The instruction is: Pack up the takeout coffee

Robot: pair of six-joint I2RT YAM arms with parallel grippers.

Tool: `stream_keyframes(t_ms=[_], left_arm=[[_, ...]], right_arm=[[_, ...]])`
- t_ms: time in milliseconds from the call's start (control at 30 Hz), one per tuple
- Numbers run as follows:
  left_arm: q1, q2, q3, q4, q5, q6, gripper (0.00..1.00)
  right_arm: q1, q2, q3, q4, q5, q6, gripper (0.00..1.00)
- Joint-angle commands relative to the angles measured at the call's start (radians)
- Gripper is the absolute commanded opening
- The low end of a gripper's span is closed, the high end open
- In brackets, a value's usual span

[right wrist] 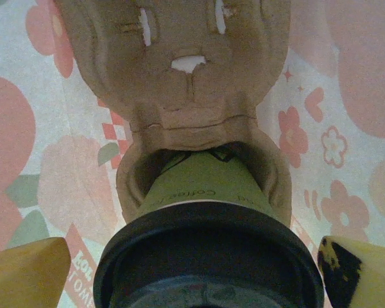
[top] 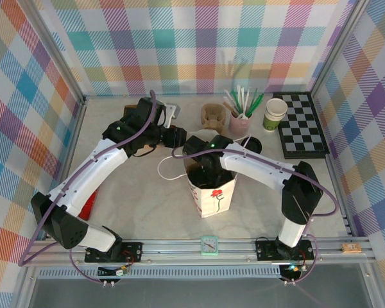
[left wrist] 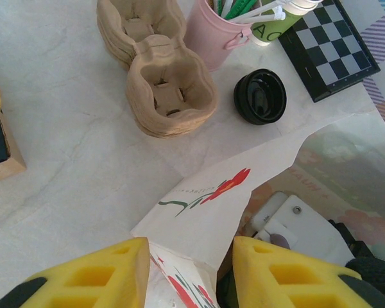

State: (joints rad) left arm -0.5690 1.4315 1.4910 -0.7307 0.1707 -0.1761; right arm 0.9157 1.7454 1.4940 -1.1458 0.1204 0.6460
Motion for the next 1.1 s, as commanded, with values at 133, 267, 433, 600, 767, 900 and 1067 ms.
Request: stream_keyframes(t_ms=[133,267,433,600,767,900,1067], left_arm=[[-0.005,0.004,0.029,-0.012,-0.009,-0.008,0.45],[-0.005,0.007,0.033,-0.013,-0.010,-0.008,0.48],[-0.005,0.004,0.034,-0.015,-0.015,-0.011,0.52],[-0.005,0.001,0.043,-0.019,-0.013,-0.012,0.54],[-0.005,-0.005,0.050,-0.019,-0.017,-0.018,0.56],[-0.005,-0.014,0.056,-0.015,-0.013,-0.025,0.56],[-0.005,-0.024,0.073,-0.021,-0.024,-0.029,0.57]], right_arm=[[0.009,-0.048,0.070,-0.068,0.010,-0.005,0.99],[0.014,-0.055,0.092,-0.092,0.012,-0.005,0.99],[0.019,-0.063,0.110,-0.113,0.020,-0.003,0.99],[0.023,-0.068,0.138,-0.139,0.023,0.001,0.99],[0.028,-0.082,0.165,-0.161,0.030,0.001,0.99],[0.028,-0.087,0.179,-0.176,0.033,-0.002,0.99],[0.029,-0.095,0.194,-0.184,0.033,-0.006,0.99]])
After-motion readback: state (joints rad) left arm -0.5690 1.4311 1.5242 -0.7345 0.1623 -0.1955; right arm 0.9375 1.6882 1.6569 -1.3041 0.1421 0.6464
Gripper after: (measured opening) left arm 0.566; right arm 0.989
